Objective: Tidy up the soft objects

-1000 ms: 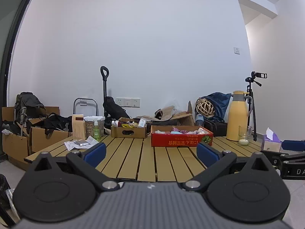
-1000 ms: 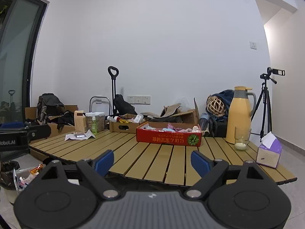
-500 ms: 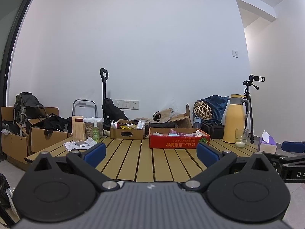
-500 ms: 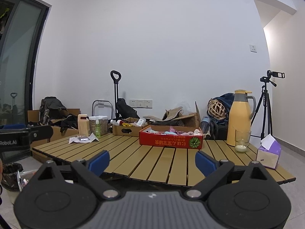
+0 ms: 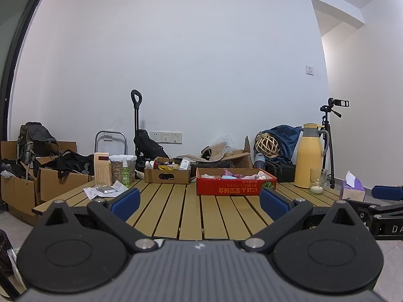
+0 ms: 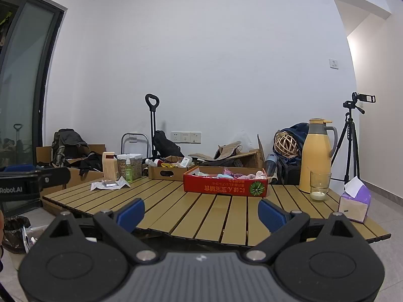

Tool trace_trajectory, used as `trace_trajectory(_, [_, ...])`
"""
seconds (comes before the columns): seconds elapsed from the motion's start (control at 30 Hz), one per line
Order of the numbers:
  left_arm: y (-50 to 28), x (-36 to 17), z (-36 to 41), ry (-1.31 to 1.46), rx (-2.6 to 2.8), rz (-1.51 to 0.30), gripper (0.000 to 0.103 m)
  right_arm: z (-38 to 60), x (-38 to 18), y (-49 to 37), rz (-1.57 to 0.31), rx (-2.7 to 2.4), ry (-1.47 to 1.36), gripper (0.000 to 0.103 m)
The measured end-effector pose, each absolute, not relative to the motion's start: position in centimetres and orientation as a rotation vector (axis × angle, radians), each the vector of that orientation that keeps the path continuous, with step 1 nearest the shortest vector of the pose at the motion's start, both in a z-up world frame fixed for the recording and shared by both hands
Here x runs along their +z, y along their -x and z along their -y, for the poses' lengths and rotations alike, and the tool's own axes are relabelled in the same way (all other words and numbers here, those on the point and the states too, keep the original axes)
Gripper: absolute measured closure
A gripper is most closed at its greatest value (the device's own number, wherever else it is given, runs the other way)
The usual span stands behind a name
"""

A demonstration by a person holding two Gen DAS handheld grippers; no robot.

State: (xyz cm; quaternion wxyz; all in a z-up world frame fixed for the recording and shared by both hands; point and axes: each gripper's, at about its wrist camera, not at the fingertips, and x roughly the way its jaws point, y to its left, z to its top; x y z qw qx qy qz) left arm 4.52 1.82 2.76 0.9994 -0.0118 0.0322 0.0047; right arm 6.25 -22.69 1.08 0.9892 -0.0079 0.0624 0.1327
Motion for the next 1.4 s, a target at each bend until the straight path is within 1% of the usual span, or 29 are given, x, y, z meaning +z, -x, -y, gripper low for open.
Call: trace_trajectory(1.4, [-4.54,2.77,-2.64,0.006,-0.006,-0.076,0.0,22.63,0.93,-5.97,-0.123,0.261,0.009,0.006])
